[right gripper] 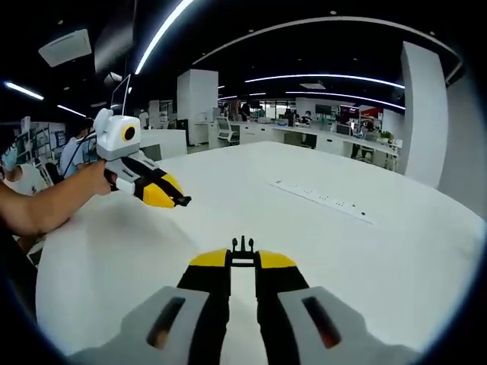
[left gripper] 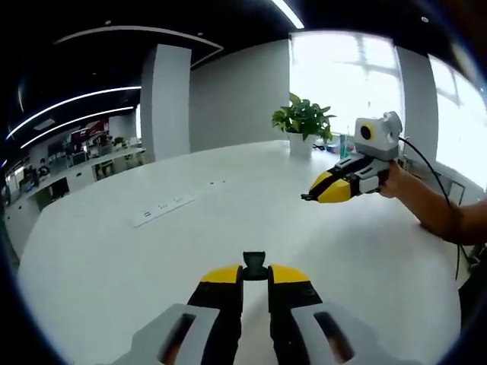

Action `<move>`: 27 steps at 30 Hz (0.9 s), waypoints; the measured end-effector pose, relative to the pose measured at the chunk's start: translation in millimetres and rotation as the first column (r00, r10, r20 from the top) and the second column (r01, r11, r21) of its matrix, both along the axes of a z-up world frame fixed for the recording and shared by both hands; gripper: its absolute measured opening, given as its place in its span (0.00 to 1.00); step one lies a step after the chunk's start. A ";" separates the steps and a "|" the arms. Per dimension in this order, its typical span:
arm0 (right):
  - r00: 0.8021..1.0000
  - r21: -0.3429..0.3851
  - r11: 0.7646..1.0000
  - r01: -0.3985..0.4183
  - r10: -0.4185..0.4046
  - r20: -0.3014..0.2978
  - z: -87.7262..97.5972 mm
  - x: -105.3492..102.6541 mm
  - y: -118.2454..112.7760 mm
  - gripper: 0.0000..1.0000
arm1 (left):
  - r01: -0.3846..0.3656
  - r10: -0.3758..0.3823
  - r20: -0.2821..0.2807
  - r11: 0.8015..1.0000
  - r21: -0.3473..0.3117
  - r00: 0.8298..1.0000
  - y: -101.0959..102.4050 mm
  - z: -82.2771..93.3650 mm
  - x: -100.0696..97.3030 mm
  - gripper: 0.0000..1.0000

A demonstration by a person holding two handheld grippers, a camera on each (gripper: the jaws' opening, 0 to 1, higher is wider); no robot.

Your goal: Snap the two parts of the plastic buckle together until the buckle closes and remains connected.

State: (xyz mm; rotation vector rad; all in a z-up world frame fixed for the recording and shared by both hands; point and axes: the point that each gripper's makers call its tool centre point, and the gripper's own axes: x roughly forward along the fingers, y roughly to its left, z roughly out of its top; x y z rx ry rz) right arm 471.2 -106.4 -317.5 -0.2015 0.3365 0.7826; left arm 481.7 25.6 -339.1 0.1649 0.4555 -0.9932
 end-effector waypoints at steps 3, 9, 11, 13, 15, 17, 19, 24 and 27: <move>1.000 -0.016 1.000 -0.003 0.003 -0.004 -3.0 -1.2 2.5 0.10 | 0.000 0.000 -0.012 1.000 0.023 1.000 2.6 -6.2 -2.6 0.09; 1.000 -0.019 1.000 -0.010 0.010 -0.012 -5.7 -5.9 2.9 0.10 | 0.011 -0.011 -0.014 1.000 0.004 1.000 1.7 -0.8 -5.2 0.09; 1.000 -0.023 1.000 -0.009 0.009 -0.012 -7.1 -9.5 0.9 0.10 | 0.016 -0.016 -0.007 1.000 0.007 1.000 -0.5 -0.1 -6.0 0.09; 1.000 -0.025 1.000 -0.005 0.005 -0.009 -6.8 -12.0 -1.6 0.10 | 0.024 -0.024 -0.010 1.000 0.010 1.000 -3.5 -1.5 -8.0 0.09; 1.000 -0.015 1.000 -0.002 0.001 -0.007 -4.9 -14.0 -3.1 0.10 | 0.028 -0.028 -0.012 0.999 0.017 1.000 -6.0 -3.4 -9.3 0.09; 1.000 -0.012 1.000 0.001 -0.001 -0.007 -4.7 -16.3 -3.5 0.10 | 0.035 -0.035 -0.023 0.999 0.015 0.999 -6.1 -5.8 -14.1 0.10; 1.000 -0.012 1.000 -0.001 0.001 -0.008 -5.9 -19.0 -2.6 0.10 | 0.043 -0.042 -0.038 0.999 0.026 0.998 -4.4 -9.8 -20.9 0.10; 1.000 -0.014 1.000 -0.008 0.008 -0.011 -7.7 -26.3 2.3 0.10 | 0.034 -0.034 -0.053 0.999 0.000 0.998 2.2 -4.2 -29.4 0.10; 1.000 -0.011 1.000 -0.017 0.017 -0.012 -8.6 -32.2 4.2 0.10 | 0.050 -0.051 -0.081 0.999 -0.016 0.995 1.1 -5.0 -38.0 0.10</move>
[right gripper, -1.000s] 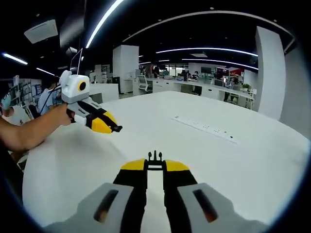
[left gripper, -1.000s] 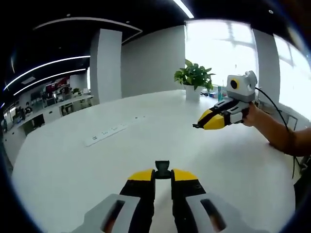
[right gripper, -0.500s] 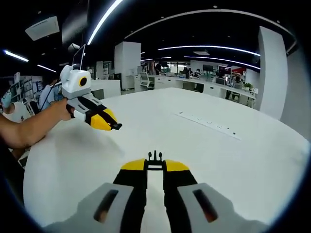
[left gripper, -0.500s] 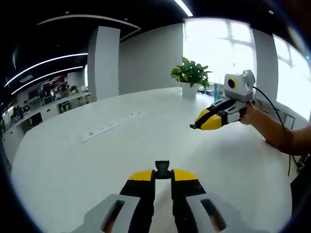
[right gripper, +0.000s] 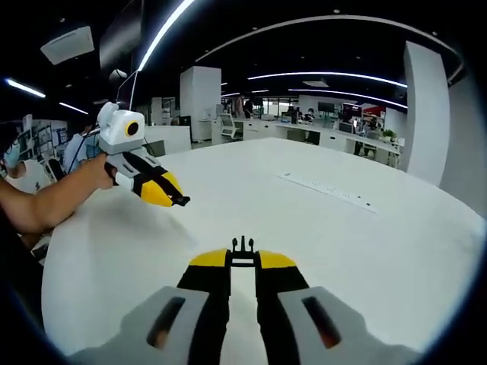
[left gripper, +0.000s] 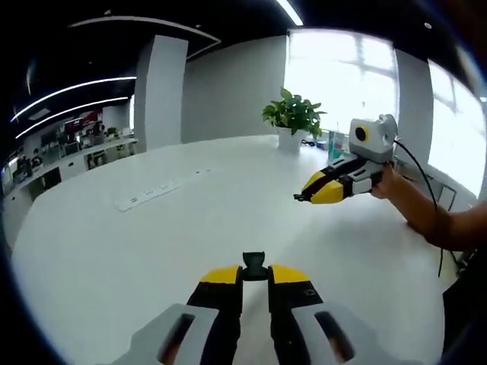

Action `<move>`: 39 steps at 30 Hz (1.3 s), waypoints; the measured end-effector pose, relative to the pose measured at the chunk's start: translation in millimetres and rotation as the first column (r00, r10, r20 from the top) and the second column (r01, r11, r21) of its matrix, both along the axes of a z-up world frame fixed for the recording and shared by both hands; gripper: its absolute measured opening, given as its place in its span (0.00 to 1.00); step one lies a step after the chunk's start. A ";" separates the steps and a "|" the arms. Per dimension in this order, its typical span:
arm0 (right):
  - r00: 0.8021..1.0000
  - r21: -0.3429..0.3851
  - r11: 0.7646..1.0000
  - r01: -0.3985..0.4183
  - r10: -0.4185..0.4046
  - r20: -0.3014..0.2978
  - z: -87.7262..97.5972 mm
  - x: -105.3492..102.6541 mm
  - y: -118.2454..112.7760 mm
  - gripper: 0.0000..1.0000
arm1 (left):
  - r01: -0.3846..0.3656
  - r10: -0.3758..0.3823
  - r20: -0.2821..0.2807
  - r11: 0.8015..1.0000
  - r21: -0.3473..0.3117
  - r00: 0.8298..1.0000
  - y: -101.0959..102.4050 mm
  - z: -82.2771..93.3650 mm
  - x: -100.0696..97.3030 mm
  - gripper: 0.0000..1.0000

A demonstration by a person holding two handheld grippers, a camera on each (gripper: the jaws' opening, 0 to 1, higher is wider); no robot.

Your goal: Snap the two parts of the plastic buckle together until the buckle closes and remains connected.

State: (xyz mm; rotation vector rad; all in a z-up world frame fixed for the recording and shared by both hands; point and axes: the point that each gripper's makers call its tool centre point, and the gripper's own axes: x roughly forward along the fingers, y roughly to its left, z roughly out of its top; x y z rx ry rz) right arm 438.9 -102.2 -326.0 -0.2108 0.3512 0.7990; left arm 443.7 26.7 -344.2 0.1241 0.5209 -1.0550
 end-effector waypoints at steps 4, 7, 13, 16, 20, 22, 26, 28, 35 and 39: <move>1.000 0.017 1.000 -0.013 0.014 -0.018 -2.0 -7.7 -2.0 0.10 | 0.021 -0.022 0.019 0.999 0.049 1.000 -0.4 -7.7 -12.6 0.10; 1.000 0.025 1.000 -0.008 0.008 -0.022 -2.6 -11.7 -5.3 0.10 | 0.025 -0.025 0.012 0.999 0.027 1.000 -0.4 -3.5 -12.7 0.10; 1.000 0.011 1.000 -0.003 0.003 -0.026 -9.1 -17.1 -7.3 0.10 | 0.035 -0.035 0.011 0.999 0.026 0.999 1.7 -4.2 -17.0 0.10; 0.999 0.013 1.000 -0.025 0.026 -0.039 -11.5 -18.7 -3.2 0.10 | 0.060 -0.061 0.022 0.997 0.044 0.998 1.2 -5.7 -26.7 0.10; 0.996 -0.003 0.998 -0.065 0.065 -0.055 -16.9 -25.5 6.5 0.10 | 0.099 -0.100 0.011 0.993 0.057 0.995 0.3 -7.8 -33.7 0.10; 0.995 -0.011 0.996 -0.085 0.084 -0.058 -18.6 -28.4 9.5 0.10 | 0.109 -0.110 0.011 0.992 0.059 0.994 -0.4 -7.8 -35.8 0.10; 0.994 -0.014 0.996 -0.093 0.092 -0.065 -19.9 -30.9 10.0 0.10 | 0.136 -0.137 0.009 0.989 0.054 0.991 -2.1 -5.4 -41.3 0.10; 0.994 -0.016 0.996 -0.092 0.091 -0.064 -19.8 -31.0 8.7 0.10 | 0.146 -0.147 0.005 0.988 0.044 0.989 -2.4 -5.5 -45.6 0.10; 0.990 -0.002 0.992 -0.124 0.124 -0.065 -15.6 -35.1 10.6 0.10 | 0.300 -0.300 0.052 0.954 0.001 0.953 -7.6 -2.4 -74.8 0.10; 0.987 0.012 0.989 -0.148 0.148 -0.067 -12.7 -38.8 10.1 0.10 | 0.347 -0.346 0.068 0.938 -0.012 0.936 -8.7 -0.7 -82.0 0.10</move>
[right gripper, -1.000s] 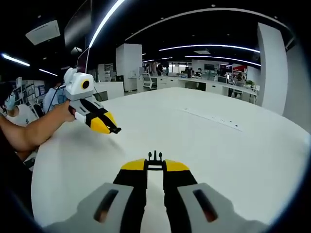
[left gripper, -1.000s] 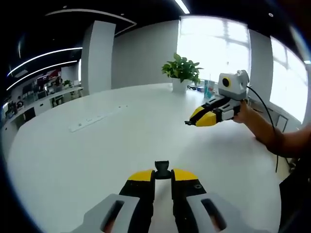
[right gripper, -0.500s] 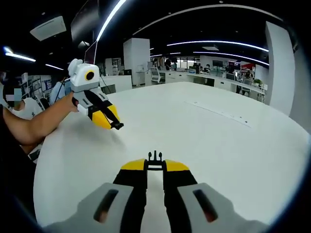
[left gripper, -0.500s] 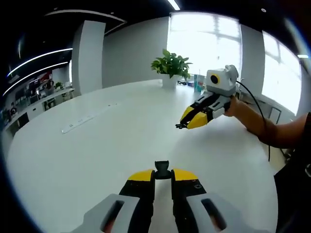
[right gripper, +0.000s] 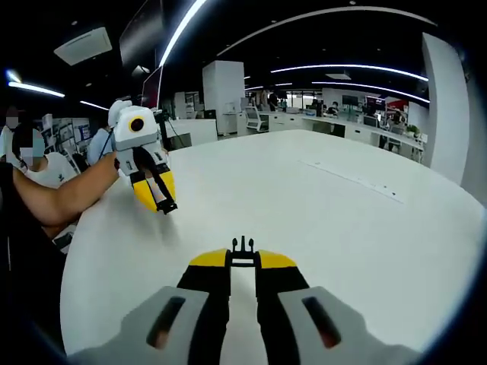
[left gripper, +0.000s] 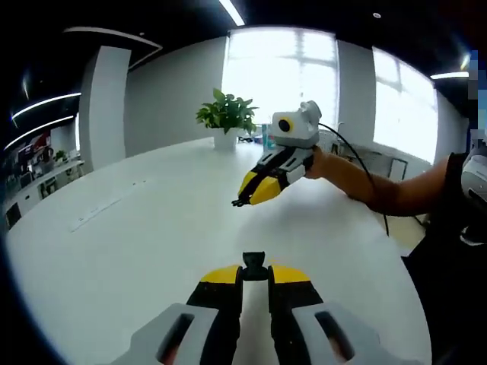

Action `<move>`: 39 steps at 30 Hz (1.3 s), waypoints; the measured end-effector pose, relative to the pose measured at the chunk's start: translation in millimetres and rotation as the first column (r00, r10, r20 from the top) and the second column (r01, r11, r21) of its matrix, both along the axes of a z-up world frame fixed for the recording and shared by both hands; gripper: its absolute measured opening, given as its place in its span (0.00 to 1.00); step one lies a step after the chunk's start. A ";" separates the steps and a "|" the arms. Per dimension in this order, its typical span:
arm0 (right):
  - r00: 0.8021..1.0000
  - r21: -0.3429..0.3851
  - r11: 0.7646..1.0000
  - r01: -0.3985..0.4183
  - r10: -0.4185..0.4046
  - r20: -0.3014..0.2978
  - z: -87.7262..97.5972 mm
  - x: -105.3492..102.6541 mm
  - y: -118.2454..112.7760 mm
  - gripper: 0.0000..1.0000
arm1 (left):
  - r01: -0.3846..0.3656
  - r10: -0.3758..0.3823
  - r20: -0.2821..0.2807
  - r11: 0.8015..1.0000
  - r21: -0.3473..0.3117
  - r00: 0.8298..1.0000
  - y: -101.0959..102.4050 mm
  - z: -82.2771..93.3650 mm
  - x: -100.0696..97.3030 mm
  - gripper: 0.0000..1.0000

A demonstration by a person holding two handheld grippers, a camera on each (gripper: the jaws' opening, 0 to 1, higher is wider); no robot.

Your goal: Snap the two parts of the plastic buckle together until the buckle closes and remains connected.

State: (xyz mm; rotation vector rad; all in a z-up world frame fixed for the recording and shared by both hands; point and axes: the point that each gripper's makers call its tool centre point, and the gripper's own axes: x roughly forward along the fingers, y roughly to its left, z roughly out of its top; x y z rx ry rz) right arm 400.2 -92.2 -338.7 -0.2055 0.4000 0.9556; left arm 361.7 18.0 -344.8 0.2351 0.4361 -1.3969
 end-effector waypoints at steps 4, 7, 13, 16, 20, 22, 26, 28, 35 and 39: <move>0.999 0.011 0.999 -0.042 0.042 0.003 4.1 -8.9 2.6 0.10 | 0.055 -0.055 0.012 0.998 -0.012 0.998 -2.1 0.8 -8.6 0.10; 0.998 0.020 0.998 -0.060 0.060 0.007 6.9 -12.5 4.5 0.10 | 0.065 -0.065 0.011 0.998 -0.015 0.998 -2.8 1.2 -10.3 0.10; 0.990 -0.007 0.991 -0.136 0.136 -0.027 -1.8 -24.3 12.2 0.10 | 0.095 -0.095 -0.006 0.995 -0.009 0.995 -3.6 -1.4 -14.2 0.10; 0.988 -0.022 0.988 -0.152 0.152 -0.026 -4.2 -28.1 16.4 0.10 | 0.101 -0.101 -0.016 0.995 0.006 0.995 -4.2 -4.9 -15.3 0.10; 0.987 -0.030 0.987 -0.158 0.157 -0.029 -5.8 -27.6 15.6 0.10 | 0.055 -0.055 -0.020 0.998 0.035 0.998 -2.4 -9.5 -7.9 0.10; 0.987 -0.031 0.987 -0.157 0.156 -0.029 -6.3 -27.6 15.3 0.10 | -0.072 0.072 -0.006 0.996 0.053 0.997 2.5 -10.0 14.4 0.11; 0.988 -0.035 0.988 -0.153 0.152 -0.030 -7.4 -25.8 14.3 0.10 | -0.295 0.300 -0.037 0.949 0.107 0.953 25.0 -14.0 52.2 0.10; 0.987 -0.036 0.987 -0.156 0.155 -0.033 -8.0 -26.3 14.8 0.10 | -0.174 0.175 0.001 0.983 0.052 0.985 16.8 -6.7 36.9 0.10; 0.968 -0.038 0.969 -0.246 0.243 -0.056 -11.1 -43.3 22.9 0.10 | 0.136 -0.148 0.088 0.983 0.123 0.985 -4.3 -24.0 -16.8 0.10; 0.958 -0.066 0.957 -0.283 0.279 -0.063 -16.4 -51.1 25.6 0.10 | 0.140 -0.149 0.048 0.979 0.151 0.988 -3.9 -31.9 -19.5 0.10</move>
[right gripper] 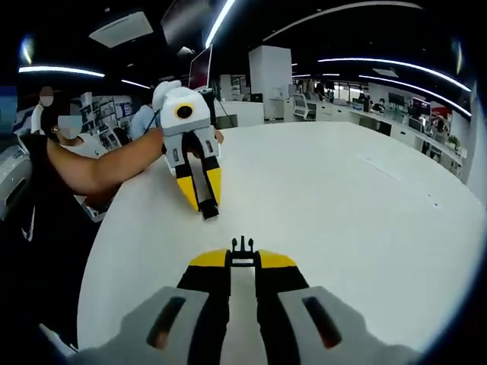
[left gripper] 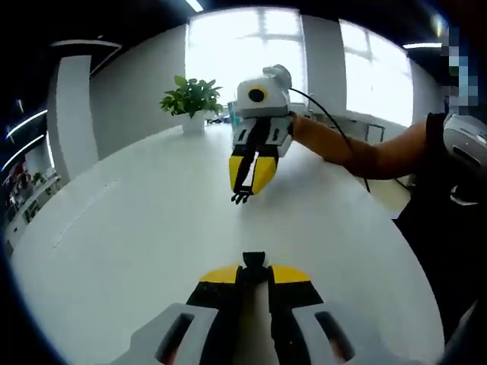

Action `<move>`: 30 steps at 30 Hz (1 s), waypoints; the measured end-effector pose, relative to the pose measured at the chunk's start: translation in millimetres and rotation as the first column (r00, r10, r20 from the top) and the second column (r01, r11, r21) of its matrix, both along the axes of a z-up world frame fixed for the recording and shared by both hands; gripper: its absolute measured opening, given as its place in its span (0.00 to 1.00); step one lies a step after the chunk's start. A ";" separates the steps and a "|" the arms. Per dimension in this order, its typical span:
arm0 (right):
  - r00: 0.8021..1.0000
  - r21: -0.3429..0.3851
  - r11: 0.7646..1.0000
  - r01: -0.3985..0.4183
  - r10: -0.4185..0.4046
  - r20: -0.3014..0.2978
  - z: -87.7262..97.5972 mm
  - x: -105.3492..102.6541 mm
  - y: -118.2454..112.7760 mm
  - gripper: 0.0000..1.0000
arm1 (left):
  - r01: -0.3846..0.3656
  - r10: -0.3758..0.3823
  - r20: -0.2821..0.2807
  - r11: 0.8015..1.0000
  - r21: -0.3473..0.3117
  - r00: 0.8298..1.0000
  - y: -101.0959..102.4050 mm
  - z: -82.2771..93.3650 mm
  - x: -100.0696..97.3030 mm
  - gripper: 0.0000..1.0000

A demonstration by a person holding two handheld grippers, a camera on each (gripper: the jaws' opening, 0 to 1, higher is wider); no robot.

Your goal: Snap the two parts of the plastic buckle together until the buckle closes and remains connected.

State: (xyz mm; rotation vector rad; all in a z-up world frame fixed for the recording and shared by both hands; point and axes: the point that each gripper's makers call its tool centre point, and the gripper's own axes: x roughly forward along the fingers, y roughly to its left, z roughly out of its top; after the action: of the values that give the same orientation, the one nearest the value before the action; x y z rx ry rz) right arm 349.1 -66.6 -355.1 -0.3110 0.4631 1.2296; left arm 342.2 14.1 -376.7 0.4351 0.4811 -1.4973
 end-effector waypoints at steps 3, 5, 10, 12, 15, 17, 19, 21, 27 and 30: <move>1.000 0.001 1.000 -0.010 0.010 0.000 0.2 -1.8 0.2 0.10 | 0.007 -0.007 -0.022 1.000 -0.005 1.000 1.3 0.6 -2.8 0.10; 1.000 0.007 1.000 -0.015 0.015 0.000 1.4 -2.7 0.5 0.10 | 0.008 -0.008 -0.021 1.000 -0.007 1.000 1.3 1.1 -3.1 0.10; 1.000 0.007 1.000 -0.008 0.008 -0.001 1.1 -0.8 -0.2 0.10 | -0.029 0.028 -0.059 1.000 -0.002 0.998 2.6 1.8 0.2 0.11; 1.000 0.007 1.000 -0.005 0.005 -0.002 1.0 -0.5 -0.6 0.10 | -0.061 0.062 -0.065 0.998 0.014 0.996 4.7 1.6 3.8 0.11; 1.000 0.009 1.000 -0.003 0.003 -0.002 1.3 0.1 -0.9 0.10 | 0.028 -0.028 0.003 0.999 -0.016 1.000 3.0 4.5 -6.6 0.10; 1.000 0.009 1.000 -0.002 0.002 -0.002 1.1 0.0 -0.7 0.10 | 0.024 -0.024 0.012 1.000 0.004 1.000 2.2 1.5 -7.4 0.10; 1.000 0.009 1.000 -0.001 0.001 -0.003 0.9 -0.1 -0.7 0.10 | 0.025 -0.025 0.018 0.999 0.020 1.000 2.0 -1.5 -7.2 0.10; 1.000 0.009 1.000 0.000 0.000 -0.003 0.9 -0.1 -0.9 0.10 | 0.028 -0.028 0.000 0.999 0.023 1.000 3.2 -2.8 -8.9 0.11; 1.000 0.008 1.000 -0.001 0.001 -0.008 -0.1 -1.0 -0.5 0.10 | 0.026 -0.026 -0.032 0.999 0.021 0.999 6.1 -4.8 -9.8 0.11; 1.000 0.008 1.000 0.002 -0.002 -0.012 -1.3 0.3 -1.2 0.10 | 0.008 -0.008 -0.048 1.000 0.012 0.999 7.4 -2.8 -7.7 0.14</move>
State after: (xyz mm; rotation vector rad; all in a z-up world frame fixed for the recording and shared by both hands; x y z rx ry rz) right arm 349.4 -67.7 -356.4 -0.2962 0.4683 1.2319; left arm 334.5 21.5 -379.5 0.4115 0.5267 -1.5160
